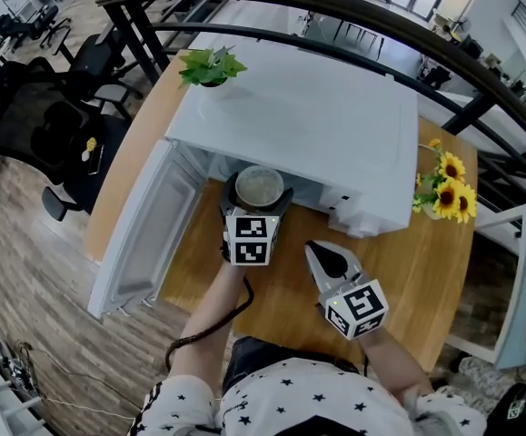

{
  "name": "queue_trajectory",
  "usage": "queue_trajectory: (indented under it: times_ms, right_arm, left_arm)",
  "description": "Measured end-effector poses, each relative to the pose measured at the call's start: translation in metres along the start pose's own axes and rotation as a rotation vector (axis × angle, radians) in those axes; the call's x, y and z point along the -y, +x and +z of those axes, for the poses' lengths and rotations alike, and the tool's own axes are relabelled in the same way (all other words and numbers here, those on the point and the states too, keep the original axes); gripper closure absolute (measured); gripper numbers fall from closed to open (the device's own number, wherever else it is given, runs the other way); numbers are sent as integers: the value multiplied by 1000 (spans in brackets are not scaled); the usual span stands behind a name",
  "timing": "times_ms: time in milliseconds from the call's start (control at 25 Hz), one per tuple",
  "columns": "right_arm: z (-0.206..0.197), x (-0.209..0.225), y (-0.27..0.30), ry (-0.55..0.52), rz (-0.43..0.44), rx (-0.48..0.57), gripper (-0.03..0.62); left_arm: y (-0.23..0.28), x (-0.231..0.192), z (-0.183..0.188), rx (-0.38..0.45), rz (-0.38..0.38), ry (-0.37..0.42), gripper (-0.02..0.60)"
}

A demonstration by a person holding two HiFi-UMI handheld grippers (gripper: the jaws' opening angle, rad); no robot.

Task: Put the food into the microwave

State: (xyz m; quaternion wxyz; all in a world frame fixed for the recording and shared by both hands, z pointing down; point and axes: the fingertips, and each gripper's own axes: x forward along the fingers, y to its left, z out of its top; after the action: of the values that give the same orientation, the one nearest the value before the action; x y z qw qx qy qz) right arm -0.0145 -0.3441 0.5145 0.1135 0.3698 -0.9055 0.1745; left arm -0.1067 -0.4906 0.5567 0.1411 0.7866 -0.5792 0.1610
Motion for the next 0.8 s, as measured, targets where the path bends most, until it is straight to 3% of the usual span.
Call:
queue_trajectory:
  times_ms: [800]
  right_arm:
    - [-6, 9, 3, 8, -17, -10, 589]
  left_arm:
    - [47, -5, -3, -58, 8, 25, 64]
